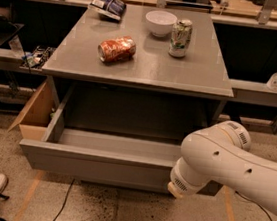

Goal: Close top drawer

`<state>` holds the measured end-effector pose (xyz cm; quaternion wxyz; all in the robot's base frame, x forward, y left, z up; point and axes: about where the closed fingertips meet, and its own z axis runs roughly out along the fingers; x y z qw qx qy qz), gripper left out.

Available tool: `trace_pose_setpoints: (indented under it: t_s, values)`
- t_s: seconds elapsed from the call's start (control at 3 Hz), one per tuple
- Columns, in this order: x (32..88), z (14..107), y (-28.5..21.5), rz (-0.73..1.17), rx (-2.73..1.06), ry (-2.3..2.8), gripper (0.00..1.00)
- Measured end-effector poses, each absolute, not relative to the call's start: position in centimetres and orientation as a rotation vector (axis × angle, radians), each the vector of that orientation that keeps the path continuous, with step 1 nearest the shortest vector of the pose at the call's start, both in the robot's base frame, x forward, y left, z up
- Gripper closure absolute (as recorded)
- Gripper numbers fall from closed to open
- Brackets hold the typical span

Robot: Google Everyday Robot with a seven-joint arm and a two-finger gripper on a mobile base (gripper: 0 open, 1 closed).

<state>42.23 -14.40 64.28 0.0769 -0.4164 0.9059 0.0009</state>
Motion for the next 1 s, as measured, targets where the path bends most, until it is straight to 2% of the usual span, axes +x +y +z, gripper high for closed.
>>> trace_pose_setpoints:
  t_s: [0.67, 1.0]
  values:
    - [47.5, 64.8, -12.5, 0.049, -1.3, 2.56, 1.0]
    - [47.5, 64.8, -12.5, 0.049, -1.3, 2.56, 1.0]
